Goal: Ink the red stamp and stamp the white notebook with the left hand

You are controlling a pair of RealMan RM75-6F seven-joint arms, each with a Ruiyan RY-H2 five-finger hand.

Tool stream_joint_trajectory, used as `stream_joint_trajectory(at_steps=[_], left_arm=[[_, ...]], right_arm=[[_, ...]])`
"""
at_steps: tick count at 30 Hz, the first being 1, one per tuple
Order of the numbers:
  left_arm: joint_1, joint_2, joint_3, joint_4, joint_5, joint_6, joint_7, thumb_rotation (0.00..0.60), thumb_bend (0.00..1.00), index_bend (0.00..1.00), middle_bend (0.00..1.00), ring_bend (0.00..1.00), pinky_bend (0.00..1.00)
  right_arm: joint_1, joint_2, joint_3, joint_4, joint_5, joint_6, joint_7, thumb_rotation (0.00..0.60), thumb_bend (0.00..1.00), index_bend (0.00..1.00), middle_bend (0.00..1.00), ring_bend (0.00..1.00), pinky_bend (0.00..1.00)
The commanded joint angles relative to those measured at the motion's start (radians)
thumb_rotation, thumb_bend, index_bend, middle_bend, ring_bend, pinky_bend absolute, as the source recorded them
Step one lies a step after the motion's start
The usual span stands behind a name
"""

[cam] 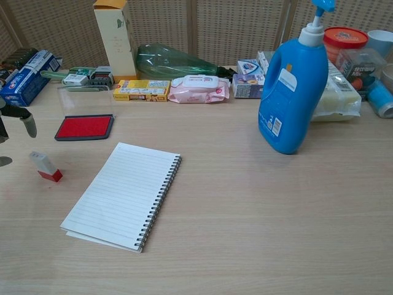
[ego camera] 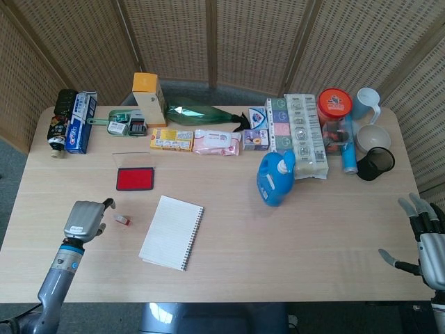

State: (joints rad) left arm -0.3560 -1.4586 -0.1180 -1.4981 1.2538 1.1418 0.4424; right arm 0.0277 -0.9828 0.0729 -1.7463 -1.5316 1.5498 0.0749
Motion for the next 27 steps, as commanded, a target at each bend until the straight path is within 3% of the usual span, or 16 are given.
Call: stream_joint_trajectory(at_steps=[1,27], left_arm=[[-0.006,-0.017,0.003,0.018,-0.01,0.0,0.01,0.6,0.28,0.4,1.0,1.0,1.0],[-0.049,-0.113,0.019,0.11,-0.063,-0.014,0.053,0.6,0.34,0.41,1.0,1.0,1.0]], right_arm=[[0.001,0.001,0.001,0.001,0.001,-0.002,0.004,0.52,0.0,0.02,0.0,0.0,0.0],[0.002,0.014,0.004,0.004,0.004,-0.003,0.04,0.523,0.0,0.02,0.0,0.0,0.0]])
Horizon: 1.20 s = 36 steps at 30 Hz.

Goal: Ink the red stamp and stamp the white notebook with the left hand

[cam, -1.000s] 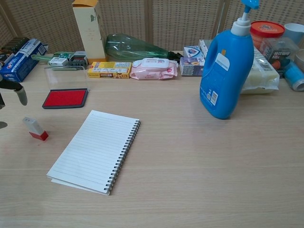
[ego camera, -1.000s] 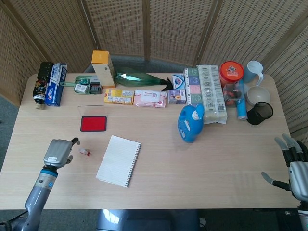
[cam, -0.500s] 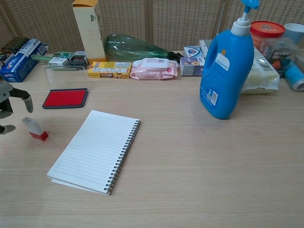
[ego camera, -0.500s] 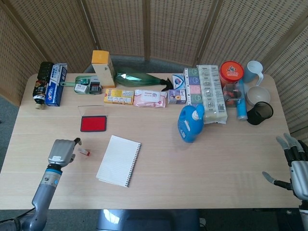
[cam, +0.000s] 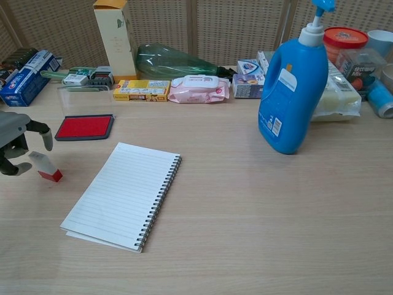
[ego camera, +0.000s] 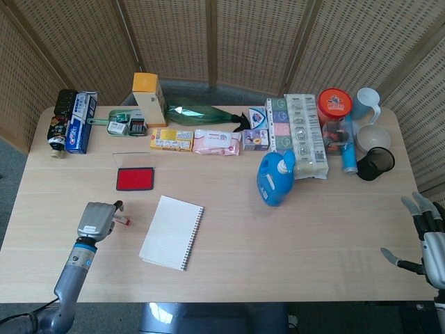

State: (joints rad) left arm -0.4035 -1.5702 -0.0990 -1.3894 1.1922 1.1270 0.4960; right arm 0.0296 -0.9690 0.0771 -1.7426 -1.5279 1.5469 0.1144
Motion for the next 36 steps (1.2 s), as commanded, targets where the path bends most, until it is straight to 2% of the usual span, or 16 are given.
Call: stream_joint_trajectory(at_steps=[1,14,23,36], left_arm=[[-0.002,-0.003,0.0,0.002,-0.001,0.002,-0.001,0.6,0.34,0.41,1.0,1.0,1.0],[-0.016,-0.024,0.002,0.016,-0.011,0.008,0.023,0.6,0.36,0.47,1.0,1.0,1.0],[-0.022,-0.03,0.0,0.019,-0.02,0.012,0.034,0.6,0.36,0.56,1.0,1.0,1.0],[-0.03,-0.035,0.003,0.024,-0.032,0.013,0.058,0.6,0.36,0.59,1.0,1.0,1.0]], right_arm=[[0.0,0.0,0.0,0.001,0.0,0.0,0.001,0.522,0.0,0.02,0.0,0.0,0.0],[0.002,0.001,-0.001,-0.003,0.004,-0.006,-0.003,0.521,0.0,0.03,0.0,0.0,0.0],[0.002,0.001,0.0,-0.003,0.004,-0.006,-0.004,0.523,0.0,0.03,0.0,0.0,0.0],[0.003,0.003,0.0,-0.006,0.007,-0.009,-0.003,0.522,0.0,0.03,0.0,0.0,0.0]])
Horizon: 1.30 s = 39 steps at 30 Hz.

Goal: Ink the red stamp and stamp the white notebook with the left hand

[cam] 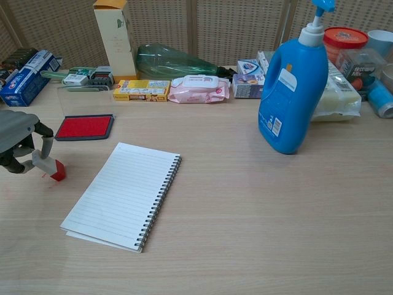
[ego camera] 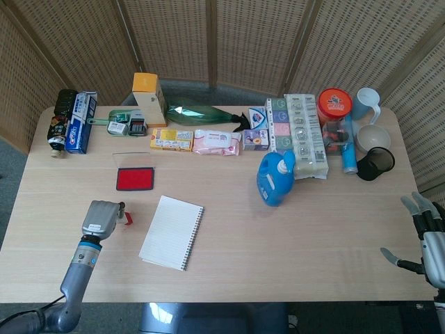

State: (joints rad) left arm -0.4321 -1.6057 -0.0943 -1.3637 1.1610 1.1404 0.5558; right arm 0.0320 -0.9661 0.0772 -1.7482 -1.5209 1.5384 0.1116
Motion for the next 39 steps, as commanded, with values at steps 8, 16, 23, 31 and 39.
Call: stream_joint_trajectory(at_steps=[8,16,23,31,39], left_arm=[[-0.045,0.108,-0.075,-0.132,-0.041,-0.013,0.027,0.6,0.36,0.6,1.0,1.0,1.0],[-0.12,0.187,-0.145,-0.178,-0.22,-0.107,0.105,0.6,0.36,0.6,1.0,1.0,1.0],[-0.217,0.191,-0.178,-0.11,-0.391,-0.153,0.211,0.6,0.36,0.6,1.0,1.0,1.0],[-0.292,0.137,-0.166,0.002,-0.492,-0.167,0.266,0.6,0.37,0.61,1.0,1.0,1.0],[-0.344,0.051,-0.14,0.14,-0.538,-0.207,0.272,0.6,0.37,0.61,1.0,1.0,1.0]], right_arm=[[0.003,-0.003,-0.001,-0.001,0.001,-0.006,-0.005,0.522,0.0,0.03,0.0,0.0,0.0],[0.007,-0.009,-0.001,0.002,0.005,-0.016,-0.016,0.519,0.0,0.03,0.0,0.0,0.0],[0.016,-0.019,0.001,0.005,0.018,-0.034,-0.032,0.522,0.0,0.03,0.0,0.0,0.0],[0.028,-0.03,0.007,0.013,0.043,-0.058,-0.047,0.514,0.0,0.03,0.0,0.0,0.0],[0.039,-0.039,0.016,0.023,0.074,-0.081,-0.056,0.524,0.0,0.03,0.0,0.0,0.0]])
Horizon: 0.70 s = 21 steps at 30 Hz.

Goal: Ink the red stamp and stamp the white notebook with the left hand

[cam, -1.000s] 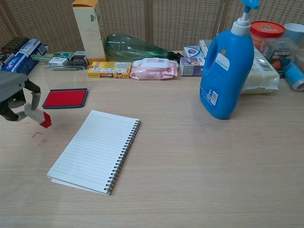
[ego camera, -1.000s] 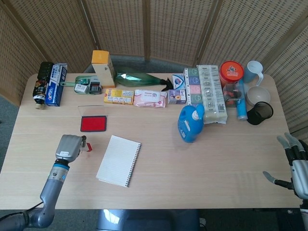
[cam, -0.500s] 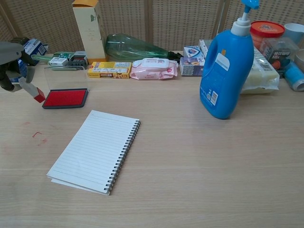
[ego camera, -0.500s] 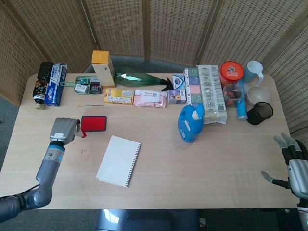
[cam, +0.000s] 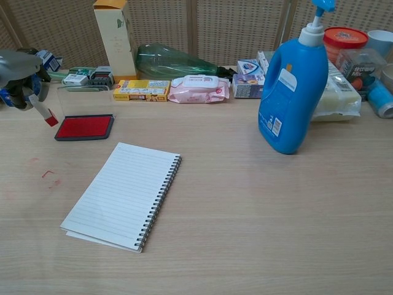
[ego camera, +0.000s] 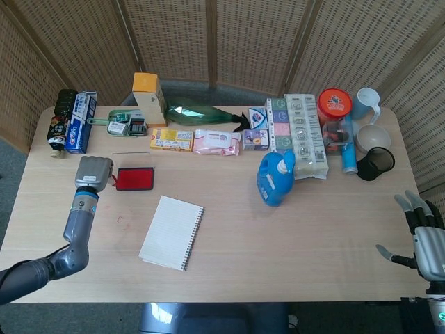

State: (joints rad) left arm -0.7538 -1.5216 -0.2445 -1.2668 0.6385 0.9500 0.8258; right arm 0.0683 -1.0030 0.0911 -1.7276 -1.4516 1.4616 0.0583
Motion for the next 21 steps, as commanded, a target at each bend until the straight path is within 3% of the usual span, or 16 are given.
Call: stream_joint_trajectory(at_steps=[1,21], left_arm=[[-0.029,-0.043,0.012,0.06,-0.018,-0.02,0.001,0.6,0.37,0.61,1.0,1.0,1.0],[-0.075,-0.121,0.04,0.166,-0.038,-0.043,-0.01,0.6,0.36,0.61,1.0,1.0,1.0]], right_arm=[[0.004,-0.003,0.003,0.004,0.009,-0.007,-0.004,0.524,0.0,0.03,0.0,0.0,0.0],[0.01,-0.005,0.007,0.005,0.021,-0.016,0.005,0.521,0.0,0.03,0.0,0.0,0.0]])
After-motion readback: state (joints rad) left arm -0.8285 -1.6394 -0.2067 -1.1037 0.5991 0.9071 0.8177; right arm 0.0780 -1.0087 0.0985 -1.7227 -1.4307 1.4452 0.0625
